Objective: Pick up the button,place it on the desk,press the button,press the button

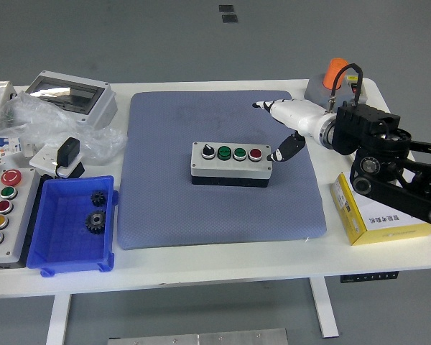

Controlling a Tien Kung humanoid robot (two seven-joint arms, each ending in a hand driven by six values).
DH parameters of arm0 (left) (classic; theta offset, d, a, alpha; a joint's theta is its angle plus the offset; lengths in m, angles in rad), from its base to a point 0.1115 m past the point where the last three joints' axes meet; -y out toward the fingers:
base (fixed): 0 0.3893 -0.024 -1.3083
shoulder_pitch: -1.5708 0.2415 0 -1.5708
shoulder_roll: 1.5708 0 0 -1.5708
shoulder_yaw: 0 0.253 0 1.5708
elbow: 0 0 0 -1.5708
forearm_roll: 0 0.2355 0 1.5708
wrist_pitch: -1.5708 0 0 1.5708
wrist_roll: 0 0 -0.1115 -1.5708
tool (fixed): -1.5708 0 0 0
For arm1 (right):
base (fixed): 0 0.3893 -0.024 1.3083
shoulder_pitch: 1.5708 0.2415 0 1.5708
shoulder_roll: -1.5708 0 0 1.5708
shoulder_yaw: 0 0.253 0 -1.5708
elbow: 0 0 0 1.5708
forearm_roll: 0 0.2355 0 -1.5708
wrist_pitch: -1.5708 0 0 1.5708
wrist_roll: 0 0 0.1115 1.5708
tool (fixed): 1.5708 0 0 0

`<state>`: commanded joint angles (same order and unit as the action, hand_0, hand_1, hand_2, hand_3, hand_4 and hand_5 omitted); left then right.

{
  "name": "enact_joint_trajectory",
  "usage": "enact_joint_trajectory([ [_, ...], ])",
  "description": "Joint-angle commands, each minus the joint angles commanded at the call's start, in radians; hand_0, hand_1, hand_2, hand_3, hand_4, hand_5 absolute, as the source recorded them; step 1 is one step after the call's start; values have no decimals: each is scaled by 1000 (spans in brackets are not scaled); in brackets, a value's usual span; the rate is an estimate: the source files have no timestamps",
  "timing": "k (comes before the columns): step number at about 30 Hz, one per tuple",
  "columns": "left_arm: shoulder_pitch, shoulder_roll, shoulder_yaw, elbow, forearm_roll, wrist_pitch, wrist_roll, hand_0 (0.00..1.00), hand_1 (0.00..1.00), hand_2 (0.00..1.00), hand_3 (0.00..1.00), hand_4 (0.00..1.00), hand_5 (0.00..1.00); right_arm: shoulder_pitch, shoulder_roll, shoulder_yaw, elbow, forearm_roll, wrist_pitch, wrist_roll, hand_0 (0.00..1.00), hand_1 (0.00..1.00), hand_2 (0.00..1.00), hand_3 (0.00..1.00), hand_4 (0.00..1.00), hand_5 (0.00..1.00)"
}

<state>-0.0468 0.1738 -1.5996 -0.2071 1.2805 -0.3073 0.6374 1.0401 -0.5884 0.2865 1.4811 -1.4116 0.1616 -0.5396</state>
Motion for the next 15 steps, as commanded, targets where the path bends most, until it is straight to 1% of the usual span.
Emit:
enact_joint_trajectory([
  [3,-4,2,-5,0,6,2,-1,707,740,502,657,964,343,9,9,5,6,79,108,-106,890,717,546,998,674,2],
  [5,-8,2,-7,1,9,2,-3,707,740,502,657,964,343,17,13,5,5,127,172,-106,890,717,546,998,674,2],
  [6,-9,2,-8,1,10,3,-3,709,734,500,666,966,331,22,13,4,5,146,198,-106,669,521,315,998,361,2],
  [8,-9,2,-10,0,11,4,0,709,734,500,666,966,331,32,15,1,3,187,253,-106,669,521,315,998,361,2],
  [11,-9,1,-12,-3,13,7,7,709,734,500,666,966,331,40,21,-1,-8,210,311,-106,669,521,315,998,361,2],
  [12,-8,0,-13,-4,14,7,8,709,731,491,667,966,329,41,23,-2,-12,212,321,-106,620,480,303,998,314,2],
  [15,-9,0,-15,-5,16,9,8,709,731,491,667,966,329,43,31,-3,-33,214,334,-106,620,480,303,998,314,2],
])
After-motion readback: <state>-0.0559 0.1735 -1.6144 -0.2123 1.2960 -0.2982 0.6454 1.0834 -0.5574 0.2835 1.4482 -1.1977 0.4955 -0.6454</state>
